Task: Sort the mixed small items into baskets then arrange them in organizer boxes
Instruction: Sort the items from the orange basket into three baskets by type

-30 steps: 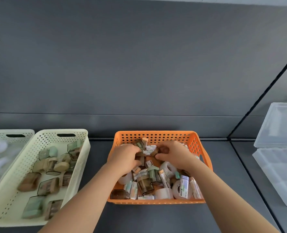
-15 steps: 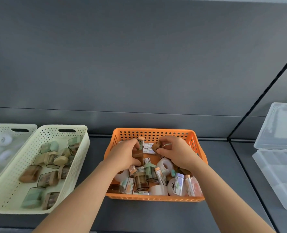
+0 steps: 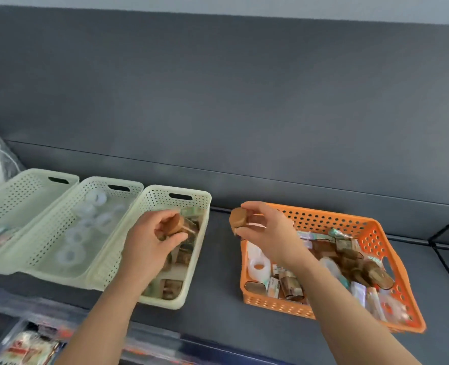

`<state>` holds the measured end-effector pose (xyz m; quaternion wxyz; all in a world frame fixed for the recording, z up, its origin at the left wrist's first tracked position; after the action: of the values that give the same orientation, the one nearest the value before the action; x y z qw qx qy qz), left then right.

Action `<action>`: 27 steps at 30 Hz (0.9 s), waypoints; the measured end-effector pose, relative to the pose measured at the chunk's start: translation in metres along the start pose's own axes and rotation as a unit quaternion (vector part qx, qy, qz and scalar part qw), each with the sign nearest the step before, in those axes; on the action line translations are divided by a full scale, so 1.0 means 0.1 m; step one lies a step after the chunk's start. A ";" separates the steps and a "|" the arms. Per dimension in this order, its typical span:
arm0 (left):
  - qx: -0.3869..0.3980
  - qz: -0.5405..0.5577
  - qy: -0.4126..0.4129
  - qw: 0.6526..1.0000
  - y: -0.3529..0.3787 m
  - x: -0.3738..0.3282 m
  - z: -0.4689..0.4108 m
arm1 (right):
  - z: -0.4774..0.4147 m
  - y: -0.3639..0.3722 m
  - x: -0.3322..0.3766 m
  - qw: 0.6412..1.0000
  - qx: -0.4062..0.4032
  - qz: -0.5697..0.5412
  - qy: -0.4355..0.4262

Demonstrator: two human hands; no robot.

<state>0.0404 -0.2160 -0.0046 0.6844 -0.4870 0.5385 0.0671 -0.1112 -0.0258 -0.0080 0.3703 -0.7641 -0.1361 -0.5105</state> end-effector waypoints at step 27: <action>0.123 -0.184 0.100 0.970 0.02 0.32 -0.33 | 0.09 0.68 0.21 0.959 0.047 0.277 0.030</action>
<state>0.0302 -0.2534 -0.0294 0.6823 -0.4942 0.5093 -0.1758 -0.0566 -0.0700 -0.0207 0.5364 -0.7382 0.0676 -0.4035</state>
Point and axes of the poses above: each hand's wrist, its own z-axis away from the middle knuckle, its own y-axis out of the palm, x = y × z, the point moved 8 cm from there along -z, towards the middle knuckle, and after that the axes turned 11 degrees about -y, right-handed, at the moved point
